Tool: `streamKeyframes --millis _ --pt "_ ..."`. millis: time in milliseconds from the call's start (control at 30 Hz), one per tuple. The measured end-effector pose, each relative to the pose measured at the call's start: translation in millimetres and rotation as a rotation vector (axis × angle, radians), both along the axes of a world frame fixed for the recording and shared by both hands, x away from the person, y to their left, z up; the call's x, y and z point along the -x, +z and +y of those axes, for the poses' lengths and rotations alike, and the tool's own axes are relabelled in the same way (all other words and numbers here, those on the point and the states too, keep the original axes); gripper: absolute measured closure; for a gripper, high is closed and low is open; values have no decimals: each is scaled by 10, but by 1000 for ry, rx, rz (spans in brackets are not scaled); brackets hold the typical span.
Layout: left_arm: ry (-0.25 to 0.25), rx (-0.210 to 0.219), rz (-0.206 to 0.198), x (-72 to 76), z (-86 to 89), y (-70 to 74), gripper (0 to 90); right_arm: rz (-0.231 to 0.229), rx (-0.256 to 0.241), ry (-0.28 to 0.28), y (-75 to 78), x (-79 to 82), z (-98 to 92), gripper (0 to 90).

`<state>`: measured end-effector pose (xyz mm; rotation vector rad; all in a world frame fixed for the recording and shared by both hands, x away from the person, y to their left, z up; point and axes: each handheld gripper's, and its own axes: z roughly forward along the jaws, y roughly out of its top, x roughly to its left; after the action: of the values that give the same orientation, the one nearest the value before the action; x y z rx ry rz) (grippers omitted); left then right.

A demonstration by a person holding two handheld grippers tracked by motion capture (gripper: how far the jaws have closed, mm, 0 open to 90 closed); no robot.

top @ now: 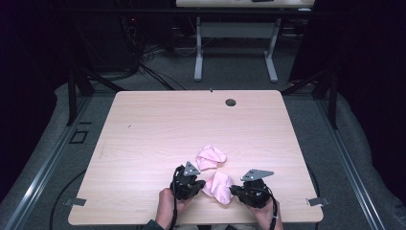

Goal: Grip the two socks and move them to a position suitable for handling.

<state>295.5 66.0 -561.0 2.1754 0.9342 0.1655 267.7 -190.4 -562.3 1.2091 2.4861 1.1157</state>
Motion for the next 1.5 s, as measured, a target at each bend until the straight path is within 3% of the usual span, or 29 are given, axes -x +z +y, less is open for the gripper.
streamKeyframes --millis 133,200,400,433,500,567,633,667,700,733,767,833,867,967,1033,1133,1267,1333,1500 --pt "17 28 11 28 120 60 893 -15 -3 -3 87 4 -75 848" --pt "16 54 36 38 185 84 893 -19 -5 -10 115 6 -107 847" --pt "24 79 75 61 340 123 892 -15 31 4 179 9 -176 843" --pt "30 84 85 65 369 123 891 -6 63 26 198 6 -179 841" --pt "37 84 105 69 426 117 891 -3 70 32 196 6 -171 839" --pt "45 82 125 69 473 95 885 26 107 58 136 -25 -134 800" --pt "60 70 150 68 513 48 780 60 134 67 62 -61 -98 648" --pt "63 74 156 72 527 42 714 73 120 77 35 -72 -95 617" --pt "63 74 156 72 527 42 670 73 120 77 35 -72 -95 617" --pt "64 74 154 80 542 48 618 69 82 67 50 -73 -128 578" --pt "71 79 147 87 555 56 618 69 82 67 50 -73 -128 578" --pt "79 94 126 94 570 89 544 40 20 21 133 -72 -181 583" --pt "79 94 126 94 570 89 530 40 20 21 133 -72 -181 583" --pt "78 72 124 64 526 77 533 37 39 -3 150 -77 -123 612" --pt "65 3 111 53 446 21 573 67 93 4 55 -83 -13 654" --pt "62 -8 116 67 410 -44 651 82 116 5 -35 -78 56 706" --pt "51 -38 97 100 396 -78 803 75 108 16 -48 -69 85 784" --pt "51 -32 95 113 404 -93 878 68 107 20 -54 -67 91 822" --pt "58 -34 87 152 423 -99 890 65 114 20 -33 -56 56 848"
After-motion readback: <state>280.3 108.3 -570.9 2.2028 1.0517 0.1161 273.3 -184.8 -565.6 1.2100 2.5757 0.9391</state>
